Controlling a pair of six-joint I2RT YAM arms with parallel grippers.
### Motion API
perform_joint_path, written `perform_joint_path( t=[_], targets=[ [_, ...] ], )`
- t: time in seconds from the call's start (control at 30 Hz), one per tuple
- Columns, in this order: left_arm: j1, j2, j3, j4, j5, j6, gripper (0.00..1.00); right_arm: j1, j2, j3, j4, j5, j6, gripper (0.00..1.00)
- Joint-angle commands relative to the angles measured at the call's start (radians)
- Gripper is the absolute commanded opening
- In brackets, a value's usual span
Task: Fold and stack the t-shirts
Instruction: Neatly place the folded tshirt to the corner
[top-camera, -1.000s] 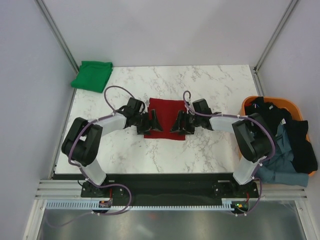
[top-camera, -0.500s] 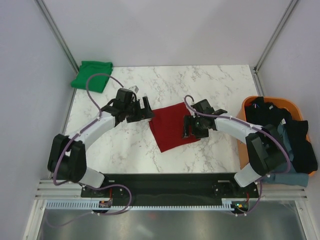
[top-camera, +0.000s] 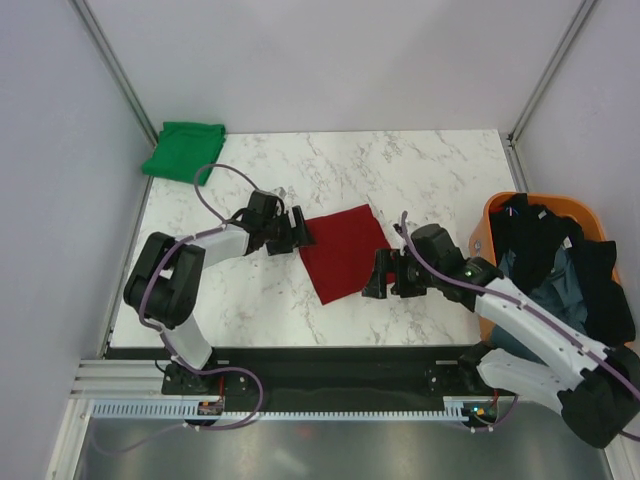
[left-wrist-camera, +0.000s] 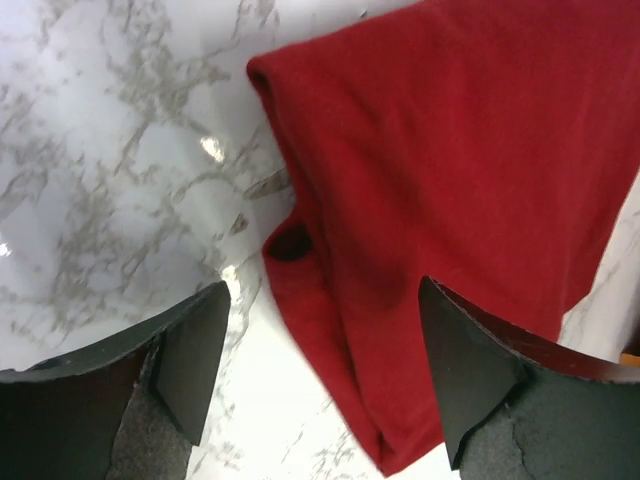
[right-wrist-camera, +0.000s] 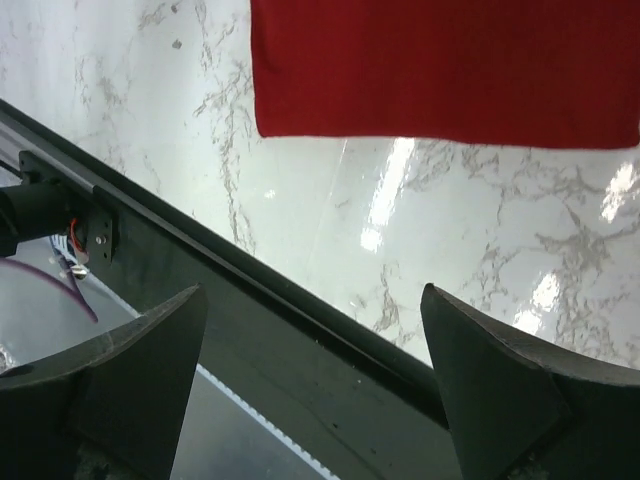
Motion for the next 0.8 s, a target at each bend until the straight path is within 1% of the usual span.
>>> perform_joint_path(
  t=[0.0,0.1,0.2,0.23,0.3,0.33,0.37,0.43,0.47,0.6,0.63,0.7,0.73,0.77],
  targets=[
    [-0.002,0.068,-0.014,0.107,0.026,-0.051,0.83,0.003,-0.114,-0.074,-0.029,-0.022,0.051,0.96],
    [-0.003,0.091,-0.011,0.136,0.025,-0.073,0.80,0.005,-0.186,-0.134,-0.039,-0.019,0.065,0.97],
    [-0.003,0.125,0.005,0.156,0.025,-0.086,0.69,0.005,-0.235,-0.189,-0.037,-0.027,0.080,0.97],
    [-0.003,0.140,0.011,0.161,0.040,-0.088,0.52,0.003,-0.247,-0.202,-0.036,-0.032,0.091,0.97],
    [-0.002,0.152,0.031,0.170,0.056,-0.096,0.29,0.006,-0.281,-0.229,-0.036,-0.032,0.098,0.97],
    [-0.003,0.151,0.044,0.170,0.063,-0.097,0.06,0.005,-0.290,-0.235,-0.037,-0.032,0.101,0.98],
    [-0.002,0.146,0.054,0.155,0.065,-0.097,0.02,0.005,-0.307,-0.242,-0.039,-0.032,0.101,0.97],
    [0.004,0.136,0.089,0.101,0.056,-0.065,0.02,0.005,-0.316,-0.248,-0.051,-0.032,0.101,0.97],
    [0.010,0.131,0.139,0.022,0.046,-0.048,0.02,0.003,-0.330,-0.245,-0.054,-0.033,0.107,0.97],
    [0.070,0.117,0.255,-0.136,-0.003,0.111,0.02,0.005,-0.372,-0.225,-0.062,-0.042,0.117,0.98],
    [0.078,0.116,0.302,-0.167,-0.035,0.145,0.02,0.003,-0.378,-0.220,-0.063,-0.045,0.117,0.98],
    [0.104,0.114,0.350,-0.233,-0.081,0.209,0.02,0.005,-0.387,-0.216,-0.063,-0.048,0.112,0.98],
    [0.113,0.114,0.370,-0.277,-0.119,0.226,0.02,0.005,-0.385,-0.216,-0.063,-0.050,0.108,0.98],
    [0.125,0.114,0.414,-0.293,-0.127,0.239,0.02,0.005,-0.382,-0.216,-0.059,-0.053,0.106,0.98]
  ],
)
